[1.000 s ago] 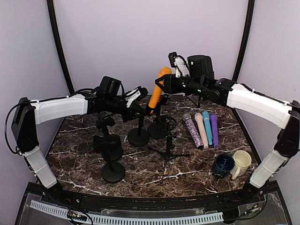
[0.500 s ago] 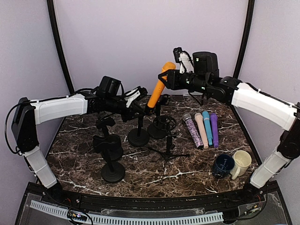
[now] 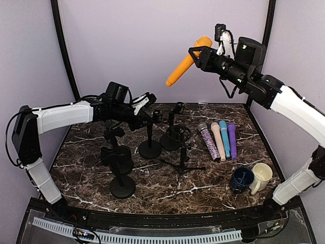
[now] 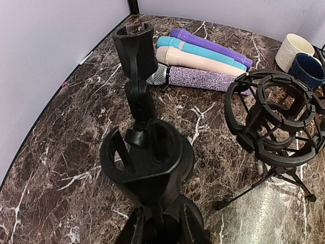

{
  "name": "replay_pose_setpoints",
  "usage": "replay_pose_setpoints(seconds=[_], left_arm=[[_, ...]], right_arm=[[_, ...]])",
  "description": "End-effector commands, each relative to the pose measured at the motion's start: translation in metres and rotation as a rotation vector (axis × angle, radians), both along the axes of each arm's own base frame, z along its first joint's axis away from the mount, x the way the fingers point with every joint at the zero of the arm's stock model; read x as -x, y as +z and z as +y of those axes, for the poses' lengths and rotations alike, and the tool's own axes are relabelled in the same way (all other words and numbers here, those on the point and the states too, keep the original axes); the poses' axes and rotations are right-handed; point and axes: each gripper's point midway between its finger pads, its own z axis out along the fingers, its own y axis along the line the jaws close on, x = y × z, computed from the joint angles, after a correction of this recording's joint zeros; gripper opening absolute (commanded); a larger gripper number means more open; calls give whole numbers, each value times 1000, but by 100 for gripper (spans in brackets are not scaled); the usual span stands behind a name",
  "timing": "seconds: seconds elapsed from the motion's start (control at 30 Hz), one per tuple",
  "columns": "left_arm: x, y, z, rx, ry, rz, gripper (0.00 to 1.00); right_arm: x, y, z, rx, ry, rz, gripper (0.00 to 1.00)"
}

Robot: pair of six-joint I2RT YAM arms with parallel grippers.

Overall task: Remove the microphone from the stand
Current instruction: Remove the microphone from the microphone stand, then place the microphone at the center of the board.

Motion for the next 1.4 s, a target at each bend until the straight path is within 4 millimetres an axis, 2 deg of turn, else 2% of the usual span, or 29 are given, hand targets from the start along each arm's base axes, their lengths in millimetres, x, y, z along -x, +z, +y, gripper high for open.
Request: replay_pose_setpoints(seconds=[0.0, 0.07, 0.13, 0.2, 0.33, 0.43, 0.57, 0.7, 0.73, 0.77, 0.87, 0.9, 0.93, 0.97, 1.0, 1.03, 1.07, 1.1, 1.13, 1.17, 1.2, 1.23, 1.37], left_arm=[[19, -53, 21, -149, 49, 143, 6], [17, -40, 20, -116, 59, 116, 26], [17, -28, 18, -84, 59, 97, 36], [15, -12, 15, -46, 58, 71, 46], [12, 24, 6, 30, 47, 33, 59], [10, 48, 1, 75, 42, 20, 63], [9, 98, -3, 168, 40, -45, 66], [16, 139, 6, 251, 77, -101, 70], [15, 144, 11, 257, 102, -108, 71], [18, 154, 16, 278, 123, -110, 73], [13, 164, 42, 305, 206, -92, 76], [9, 166, 60, 326, 256, -77, 77], [8, 168, 69, 341, 275, -70, 77], [3, 167, 91, 361, 335, -52, 78], [4, 173, 103, 393, 359, -47, 79], [-4, 160, 124, 384, 417, -33, 80], [-3, 161, 138, 390, 451, -45, 82], [-10, 148, 158, 384, 514, -20, 82], [-9, 146, 167, 390, 545, -8, 82], [-13, 135, 184, 383, 590, 8, 82], [-10, 136, 191, 394, 605, 9, 82], [-12, 125, 202, 388, 638, 22, 82], [-7, 115, 222, 374, 704, -54, 82]], right_arm=[[3, 9, -22, -1, -76, 3, 0], [4, 2, -35, 33, -132, 34, 0], [6, -8, -48, 77, -177, 74, 0], [11, -22, -62, 128, -222, 123, 0], [20, -47, -90, 215, -310, 206, 0], [24, -67, -108, 277, -359, 273, 0], [21, -106, -125, 357, -403, 405, 0], [18, -144, -118, 424, -350, 515, 0], [18, -151, -113, 445, -319, 533, 0], [18, -158, -107, 469, -291, 553, 0], [19, -184, -96, 566, -226, 629, 0], [18, -194, -96, 601, -224, 659, 0], [17, -203, -96, 634, -227, 688, 0], [16, -214, -96, 670, -228, 720, 0], [15, -225, -95, 700, -227, 747, 0], [13, -235, -94, 725, -225, 771, 0], [12, -245, -92, 743, -216, 794, 0], [10, -253, -89, 755, -205, 811, 0], [8, -261, -87, 767, -196, 827, 0], [5, -267, -85, 772, -188, 842, 0], [2, -273, -83, 780, -177, 855, 0], [-1, -279, -80, 781, -163, 870, 0], [-13, -306, -69, 774, -108, 931, 0]])
